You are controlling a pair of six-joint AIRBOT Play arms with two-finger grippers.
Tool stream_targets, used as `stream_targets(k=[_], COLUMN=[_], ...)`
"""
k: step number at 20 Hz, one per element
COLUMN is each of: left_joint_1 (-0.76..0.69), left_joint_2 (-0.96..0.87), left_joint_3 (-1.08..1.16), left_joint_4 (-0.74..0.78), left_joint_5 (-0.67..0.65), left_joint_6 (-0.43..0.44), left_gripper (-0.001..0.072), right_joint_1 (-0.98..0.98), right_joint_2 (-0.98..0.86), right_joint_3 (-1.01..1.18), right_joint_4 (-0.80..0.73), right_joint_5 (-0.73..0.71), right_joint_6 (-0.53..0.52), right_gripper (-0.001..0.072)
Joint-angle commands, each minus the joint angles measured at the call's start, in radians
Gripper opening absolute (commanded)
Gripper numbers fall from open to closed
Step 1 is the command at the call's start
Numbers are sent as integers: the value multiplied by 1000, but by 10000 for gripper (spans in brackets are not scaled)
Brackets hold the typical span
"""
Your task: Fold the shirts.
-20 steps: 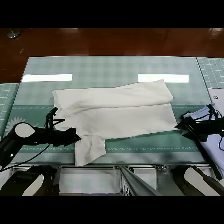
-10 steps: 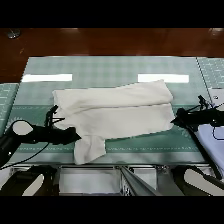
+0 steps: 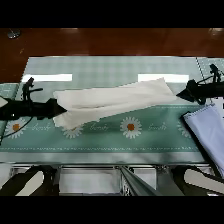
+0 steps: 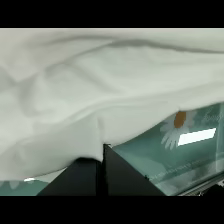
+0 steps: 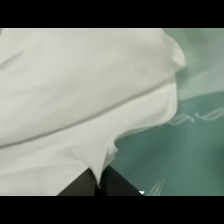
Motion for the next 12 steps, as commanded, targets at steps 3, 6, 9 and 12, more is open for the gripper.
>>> stream_targets(k=[3, 6, 9, 12], left_joint_1=[-28, -27, -34, -17], left_joint_2=[-338, -456, -512, -515], left_joint_3=[262, 345, 370, 391], left_joint_4=[-45, -45, -47, -31], left_joint_5=[66, 62, 62, -3], left_joint_6=[-6, -31, -30, -8], left_gripper=[31, 31, 32, 697], right_joint_1=[99, 125, 125, 100], right_joint_2=[-187, -286, -363, -378], right_joint_3=[223, 307, 356, 371], right_joint_4=[50, 51, 62, 83], right_joint_5=[-45, -79, -77, -75], right_joint_6=[37, 81, 94, 69], right_gripper=[15, 15, 17, 625])
